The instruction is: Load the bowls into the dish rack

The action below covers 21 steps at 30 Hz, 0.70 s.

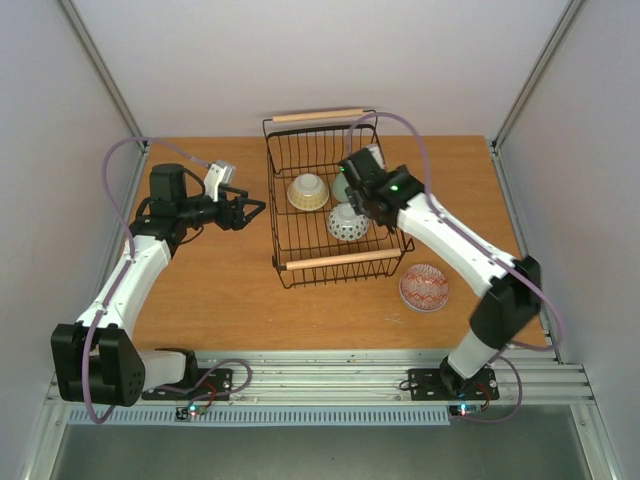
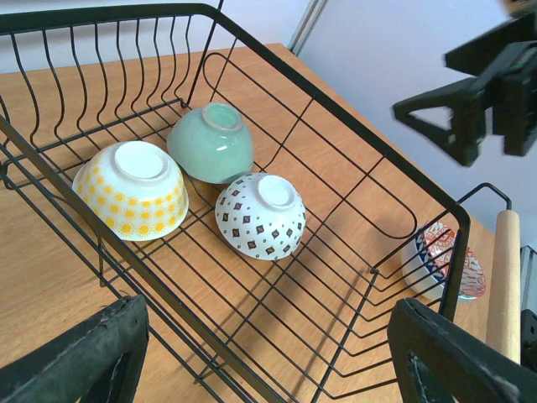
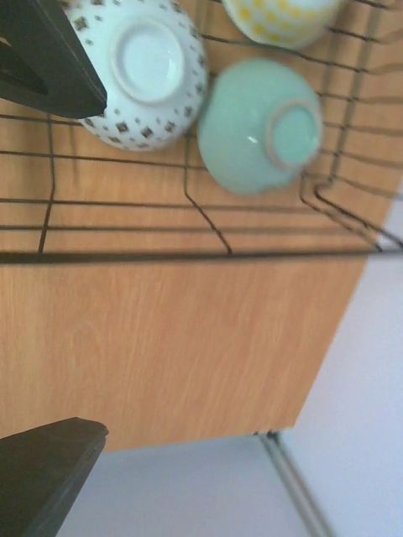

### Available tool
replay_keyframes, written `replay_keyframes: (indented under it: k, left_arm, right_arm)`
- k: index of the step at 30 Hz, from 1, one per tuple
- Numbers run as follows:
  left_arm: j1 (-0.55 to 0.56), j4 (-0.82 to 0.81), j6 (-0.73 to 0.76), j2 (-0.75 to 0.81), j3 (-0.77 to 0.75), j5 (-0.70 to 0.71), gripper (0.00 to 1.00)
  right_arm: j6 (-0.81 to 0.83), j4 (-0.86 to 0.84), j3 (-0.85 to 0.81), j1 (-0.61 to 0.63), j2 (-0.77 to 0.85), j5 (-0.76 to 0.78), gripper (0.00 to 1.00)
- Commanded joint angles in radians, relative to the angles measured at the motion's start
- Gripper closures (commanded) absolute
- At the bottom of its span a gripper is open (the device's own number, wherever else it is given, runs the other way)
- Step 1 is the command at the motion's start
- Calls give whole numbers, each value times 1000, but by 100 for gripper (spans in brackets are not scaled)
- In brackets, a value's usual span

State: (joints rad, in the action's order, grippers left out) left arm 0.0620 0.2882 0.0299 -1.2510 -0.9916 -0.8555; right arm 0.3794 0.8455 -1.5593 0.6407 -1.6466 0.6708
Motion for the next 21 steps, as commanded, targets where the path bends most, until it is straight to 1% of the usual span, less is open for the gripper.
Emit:
replay_keyframes:
  k: [1, 2, 6, 9, 10, 13, 15, 18, 19, 21]
  left_arm:
    - [-2, -32, -1, 18, -3, -3, 21]
    - [-2, -33, -1, 17, -2, -6, 21]
    - [-2, -33, -1, 13, -4, -12, 21]
    - [-2, -34, -2, 12, -4, -17, 21]
    - [-2, -35, -2, 13, -4, -19, 21]
    - [-1, -35, -3, 13, -4, -23, 21]
    - [-1, -35, -4, 13, -3, -27, 21]
    - [-2, -36, -4, 13, -2, -28, 21]
    - [-2, -36, -4, 13, -2, -27, 21]
    - [-2, -36, -4, 13, -2, -26, 21]
  right_arm:
    - [-235, -98, 149, -47, 164, 119, 1]
    - [-291, -65, 177, -71, 205, 129, 1]
    - [-495, 33, 299, -169, 354, 89, 1]
    - [-606, 72, 437, -203, 473, 57, 2]
    - [-643, 81, 479, -206, 508, 48, 5]
    - [-730, 96, 594, -207, 608, 6, 19]
    - [-750, 95, 653, -207, 657, -49, 24]
    - [-757, 83, 729, -207, 710, -145, 42]
    - [-762, 87, 748, -207, 725, -162, 46]
    - [-769, 101, 782, -207, 755, -172, 52]
